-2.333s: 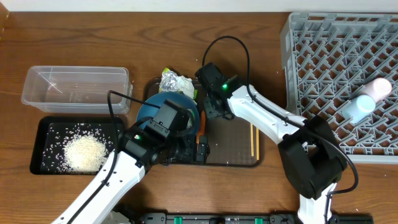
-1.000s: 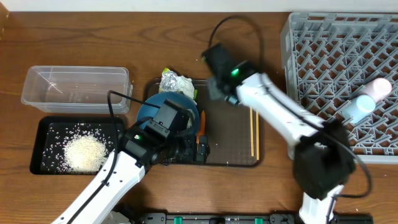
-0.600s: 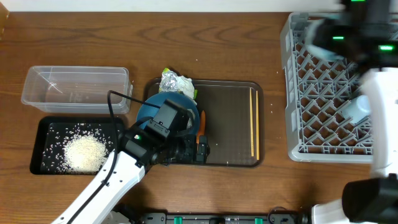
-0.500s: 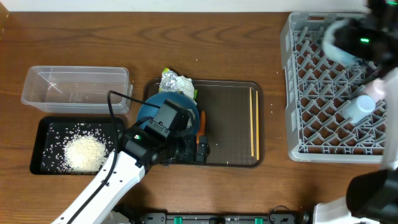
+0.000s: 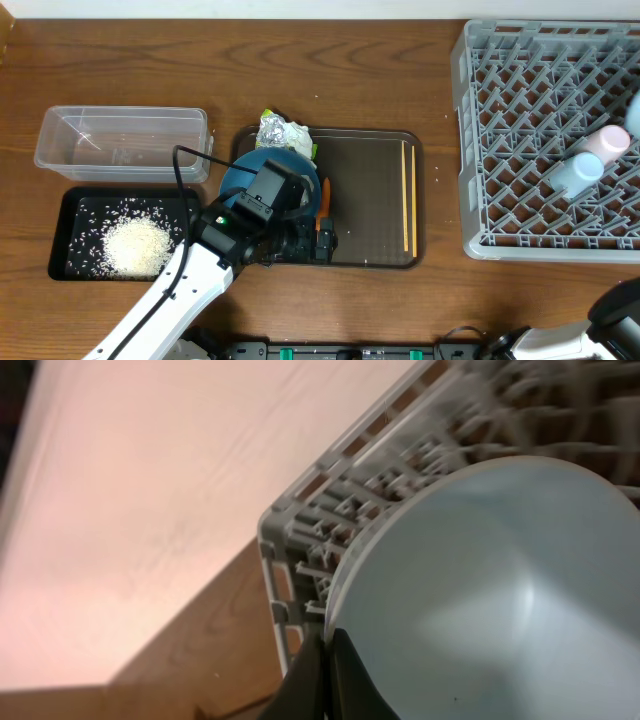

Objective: Sort waste into correct bins and load items into the dishwasher rack

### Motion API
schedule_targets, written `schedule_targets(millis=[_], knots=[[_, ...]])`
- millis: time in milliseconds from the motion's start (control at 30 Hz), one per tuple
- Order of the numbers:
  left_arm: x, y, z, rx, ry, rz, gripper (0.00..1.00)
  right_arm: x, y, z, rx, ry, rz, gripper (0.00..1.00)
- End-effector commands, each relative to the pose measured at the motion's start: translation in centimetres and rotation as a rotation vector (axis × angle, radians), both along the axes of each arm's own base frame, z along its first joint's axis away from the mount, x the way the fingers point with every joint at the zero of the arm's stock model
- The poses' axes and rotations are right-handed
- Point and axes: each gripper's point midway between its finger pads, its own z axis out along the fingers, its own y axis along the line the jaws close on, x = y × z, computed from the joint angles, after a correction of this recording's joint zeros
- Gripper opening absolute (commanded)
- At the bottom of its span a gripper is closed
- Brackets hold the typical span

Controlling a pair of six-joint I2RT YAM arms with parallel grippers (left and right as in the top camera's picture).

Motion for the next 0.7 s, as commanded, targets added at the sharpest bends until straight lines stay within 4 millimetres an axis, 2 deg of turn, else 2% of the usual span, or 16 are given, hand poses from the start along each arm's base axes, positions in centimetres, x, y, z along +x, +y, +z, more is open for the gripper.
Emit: schedule_targets(millis=[0,100,267,500,667], knots=[[0.1,0.2,-0.2,0.015,0.003,0.009,1.00,-1.6,-1.1,0.2,0.044,-0.044,0.011,0.01],[0.1,0.2,-0.2,0.015,0.003,0.009,1.00,-2.2,-2.2,-1.2,0.064,-0.051,-0.008,0.01],[0.1,0.2,-0.2,0.015,0.003,0.009,1.00,-1.4,-1.6,-2.8,0.142,-0.150,0.070,0.01],[0.1,0.2,-0.2,0.015,0.003,0.009,1.00,-0.9,-2.3,-6.7,0.223,-0.113,0.052,0.01],[0.1,0.3,-0.2,0.015,0.002,0.009,1.00,-0.7,-2.5,-7.3,0.229,-0.108,0.051,0.01]])
